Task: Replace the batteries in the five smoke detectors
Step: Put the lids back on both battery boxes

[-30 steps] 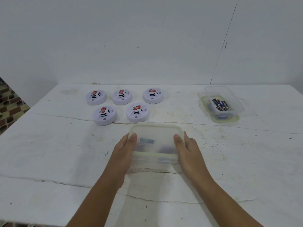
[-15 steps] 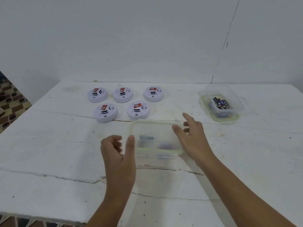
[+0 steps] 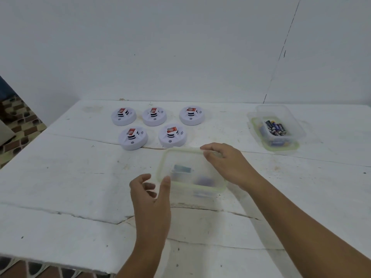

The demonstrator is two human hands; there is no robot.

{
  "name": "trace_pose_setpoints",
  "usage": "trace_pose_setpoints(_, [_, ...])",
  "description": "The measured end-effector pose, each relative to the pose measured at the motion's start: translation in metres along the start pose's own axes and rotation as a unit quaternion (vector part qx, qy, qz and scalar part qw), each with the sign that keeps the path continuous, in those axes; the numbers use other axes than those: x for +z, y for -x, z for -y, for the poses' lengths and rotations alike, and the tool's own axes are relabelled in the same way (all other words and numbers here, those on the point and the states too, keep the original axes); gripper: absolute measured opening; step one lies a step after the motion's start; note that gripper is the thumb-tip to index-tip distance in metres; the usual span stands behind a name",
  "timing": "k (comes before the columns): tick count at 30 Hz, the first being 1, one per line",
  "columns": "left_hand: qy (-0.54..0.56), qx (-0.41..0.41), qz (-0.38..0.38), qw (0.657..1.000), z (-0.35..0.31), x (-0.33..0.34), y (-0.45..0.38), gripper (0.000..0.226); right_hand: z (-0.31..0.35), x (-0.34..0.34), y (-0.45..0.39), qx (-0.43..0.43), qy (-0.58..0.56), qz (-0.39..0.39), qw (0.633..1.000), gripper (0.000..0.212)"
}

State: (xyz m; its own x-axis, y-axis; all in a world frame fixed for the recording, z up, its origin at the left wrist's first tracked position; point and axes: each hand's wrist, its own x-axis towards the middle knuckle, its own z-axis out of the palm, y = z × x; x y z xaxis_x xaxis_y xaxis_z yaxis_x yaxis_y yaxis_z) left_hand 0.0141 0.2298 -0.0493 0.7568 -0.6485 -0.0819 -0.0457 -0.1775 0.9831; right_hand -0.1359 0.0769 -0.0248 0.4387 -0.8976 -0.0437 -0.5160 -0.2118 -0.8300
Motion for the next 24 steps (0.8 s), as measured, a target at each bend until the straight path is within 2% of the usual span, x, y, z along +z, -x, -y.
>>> trace_pose_setpoints(4, [0.007, -0.015, 0.061, 0.998, -0.004, 0.002, -0.017, 0.023, 0.0, 0.002, -0.005, 0.008, 0.016, -0.008, 1.0, 0.015])
trace_pose_setpoints(9, [0.051, -0.026, 0.05, 0.997, -0.008, 0.005, -0.026, 0.013, 0.002, 0.011, -0.006, 0.028, -0.019, -0.028, 0.999, 0.026])
trace_pose_setpoints(15, [0.035, -0.052, 0.051, 0.997, -0.007, 0.002, -0.043, 0.013, 0.001, 0.014, -0.005, 0.033, -0.028, -0.04, 0.998, 0.031])
trace_pose_setpoints(17, [0.026, -0.05, 0.065, 0.996, -0.006, 0.002, -0.045, 0.017, 0.002, 0.012, -0.006, 0.031, 0.011, -0.034, 0.999, 0.036])
trace_pose_setpoints(21, [-0.02, -0.043, 0.101, 0.994, -0.014, 0.009, -0.056, 0.025, 0.008, 0.011, -0.01, 0.021, 0.138, 0.029, 0.99, 0.061])
trace_pose_setpoints(24, [-0.053, -0.031, 0.122, 0.991, -0.02, 0.018, -0.062, 0.023, 0.008, 0.015, -0.01, 0.015, 0.125, 0.025, 0.992, 0.06])
